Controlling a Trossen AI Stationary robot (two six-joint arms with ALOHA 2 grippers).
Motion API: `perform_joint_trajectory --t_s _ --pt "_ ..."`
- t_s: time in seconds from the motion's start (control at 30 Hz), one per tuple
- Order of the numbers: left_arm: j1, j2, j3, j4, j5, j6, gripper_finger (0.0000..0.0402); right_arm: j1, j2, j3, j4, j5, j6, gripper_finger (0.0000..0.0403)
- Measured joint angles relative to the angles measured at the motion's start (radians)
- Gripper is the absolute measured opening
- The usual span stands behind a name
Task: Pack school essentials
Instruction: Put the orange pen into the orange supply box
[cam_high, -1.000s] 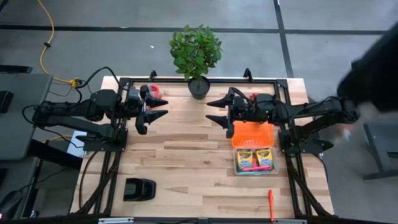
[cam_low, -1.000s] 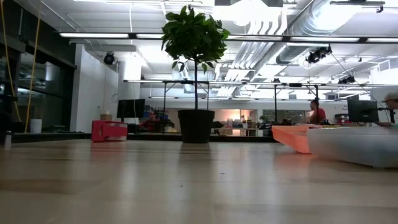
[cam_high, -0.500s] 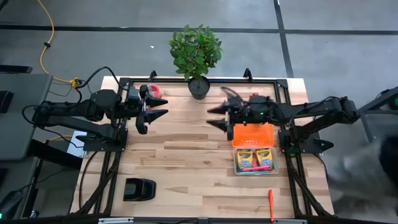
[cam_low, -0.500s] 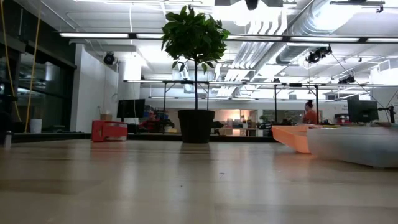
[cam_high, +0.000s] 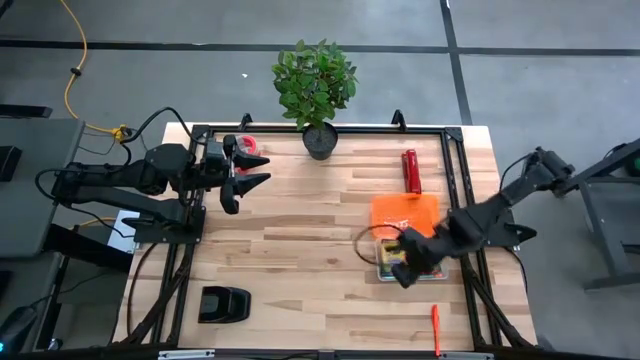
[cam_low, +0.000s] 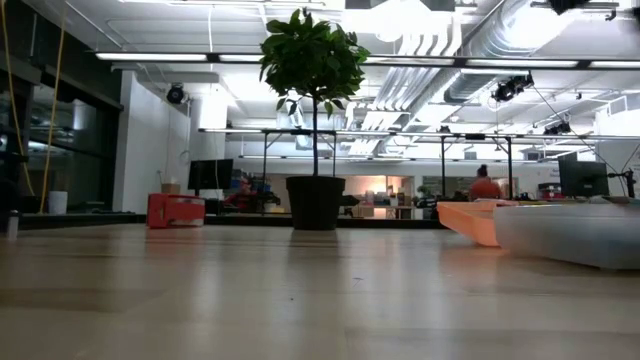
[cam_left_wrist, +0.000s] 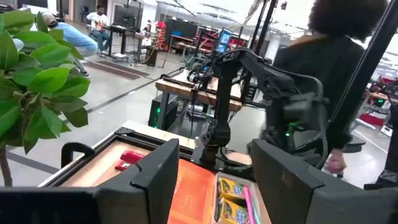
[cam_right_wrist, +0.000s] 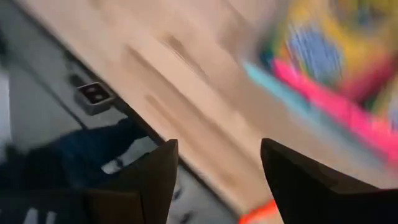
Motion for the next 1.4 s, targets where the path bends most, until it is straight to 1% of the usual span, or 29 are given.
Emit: perform_joint_trajectory --t_s 0.1,0.17,0.23,0.3,0.5,0.57,0.77,0.97,1.13,1.27,1.4 --pt "0.0 0.0 0.0 0.0 0.0 0.0 0.0188 0.113 0.01 0.0 -0.017 0.003 0.32 0.0222" --pt "0.0 0.0 0.0 0.0 0.0 0.0 0.0188 0.177 0.034 0.0 -0.016 -0.002 0.491 0.0222" --pt "0.0 0.0 0.0 0.0 0.0 0.0 0.0188 0.227 0.074 0.0 0.001 -0.043 0.609 0.0222" --pt "0.0 0.0 0.0 -0.001 0.0 0.0 0.0188 0.265 0.127 0.0 0.031 -0.1 0.661 0.0222" --pt "0.0 0.0 0.0 -0.001 0.0 0.0 0.0188 0.325 0.301 0.0 0.118 -0.277 0.7 0.0222" --pt "0.0 0.0 0.0 -0.001 0.0 0.0 0.0188 0.33 0.346 -0.001 0.14 -0.313 0.699 0.0222" --pt "0.0 0.0 0.0 -0.001 0.0 0.0 0.0188 0.334 0.447 -0.001 0.243 -0.328 0.668 0.0222" --pt "0.0 0.0 0.0 -0.001 0.001 -0.005 0.0188 0.35 0.528 -0.002 0.256 -0.353 0.648 0.0222" --pt "0.0 0.0 0.0 0.0 0.001 -0.007 0.0188 0.373 0.538 -0.002 0.237 -0.372 0.653 0.0222" --pt "0.0 0.0 0.0 0.0 0.001 -0.007 0.0188 0.391 0.538 -0.005 0.253 -0.352 0.648 0.0222" --pt "0.0 0.0 0.0 0.0 0.001 -0.007 0.0188 0.398 0.534 -0.088 0.407 -0.341 0.692 0.0222"
